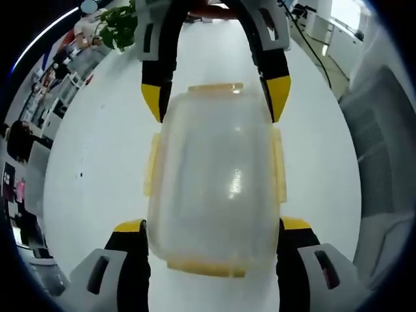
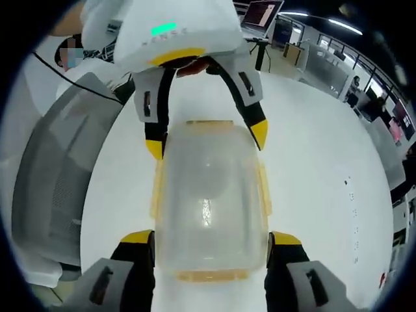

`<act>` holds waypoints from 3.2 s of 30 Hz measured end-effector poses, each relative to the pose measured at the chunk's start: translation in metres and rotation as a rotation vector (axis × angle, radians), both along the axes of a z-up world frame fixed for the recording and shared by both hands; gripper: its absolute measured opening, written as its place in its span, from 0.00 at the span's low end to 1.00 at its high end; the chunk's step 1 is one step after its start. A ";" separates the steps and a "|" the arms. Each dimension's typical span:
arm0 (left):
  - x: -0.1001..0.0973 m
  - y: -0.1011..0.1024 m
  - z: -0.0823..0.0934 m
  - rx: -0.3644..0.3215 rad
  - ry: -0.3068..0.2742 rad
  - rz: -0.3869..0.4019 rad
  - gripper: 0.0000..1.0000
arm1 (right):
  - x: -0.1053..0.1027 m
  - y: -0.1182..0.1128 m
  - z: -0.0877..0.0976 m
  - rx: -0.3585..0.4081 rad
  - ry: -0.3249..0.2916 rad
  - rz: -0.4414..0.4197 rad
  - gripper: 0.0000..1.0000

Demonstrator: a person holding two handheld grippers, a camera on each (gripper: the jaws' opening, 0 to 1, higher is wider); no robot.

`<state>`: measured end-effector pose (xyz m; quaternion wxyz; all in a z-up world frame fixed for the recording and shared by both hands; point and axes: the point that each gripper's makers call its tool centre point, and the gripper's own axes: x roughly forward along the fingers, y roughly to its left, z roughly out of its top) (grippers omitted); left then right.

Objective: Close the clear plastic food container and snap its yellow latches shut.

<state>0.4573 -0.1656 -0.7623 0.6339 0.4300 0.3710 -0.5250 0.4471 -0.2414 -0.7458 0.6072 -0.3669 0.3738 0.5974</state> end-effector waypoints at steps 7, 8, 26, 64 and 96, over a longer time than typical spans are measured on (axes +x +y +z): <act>0.005 0.018 -0.001 0.010 -0.005 0.000 0.79 | 0.004 0.017 0.000 0.000 -0.002 -0.004 0.69; 0.005 0.019 0.000 0.008 -0.005 0.000 0.79 | 0.004 0.018 0.000 0.000 -0.003 -0.004 0.69; 0.030 0.039 -0.001 -0.011 -0.015 -0.007 0.79 | 0.027 0.038 0.000 0.012 -0.009 -0.021 0.69; 0.054 0.041 0.000 -0.027 -0.048 0.014 0.81 | 0.054 0.041 0.003 0.044 -0.008 -0.048 0.72; 0.035 0.044 0.032 -0.126 -0.077 0.117 0.86 | 0.022 0.018 0.026 0.078 -0.056 -0.128 0.73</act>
